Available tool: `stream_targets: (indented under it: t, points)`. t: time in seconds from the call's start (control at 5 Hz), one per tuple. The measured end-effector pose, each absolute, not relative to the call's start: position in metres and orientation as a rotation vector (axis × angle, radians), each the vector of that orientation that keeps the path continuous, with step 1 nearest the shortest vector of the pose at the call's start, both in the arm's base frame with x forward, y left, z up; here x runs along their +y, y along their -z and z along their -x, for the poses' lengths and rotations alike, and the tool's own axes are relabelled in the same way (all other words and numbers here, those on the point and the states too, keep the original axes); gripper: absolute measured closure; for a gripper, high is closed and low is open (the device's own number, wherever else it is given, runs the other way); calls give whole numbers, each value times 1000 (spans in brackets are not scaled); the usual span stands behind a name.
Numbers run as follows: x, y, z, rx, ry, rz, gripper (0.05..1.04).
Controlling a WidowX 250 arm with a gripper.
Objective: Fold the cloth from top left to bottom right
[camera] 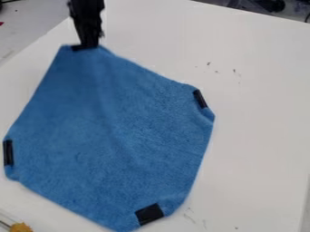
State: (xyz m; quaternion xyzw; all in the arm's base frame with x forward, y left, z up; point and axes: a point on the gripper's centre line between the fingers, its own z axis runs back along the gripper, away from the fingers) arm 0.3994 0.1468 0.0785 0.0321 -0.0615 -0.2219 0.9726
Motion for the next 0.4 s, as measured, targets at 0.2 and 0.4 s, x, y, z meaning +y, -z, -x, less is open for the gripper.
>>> stream_targets:
  t: [0.2,0.4]
  points:
    - [122,-96,-381,-151,448,-85,1026]
    - [90,-111,-350,-189,435,-66,1026]
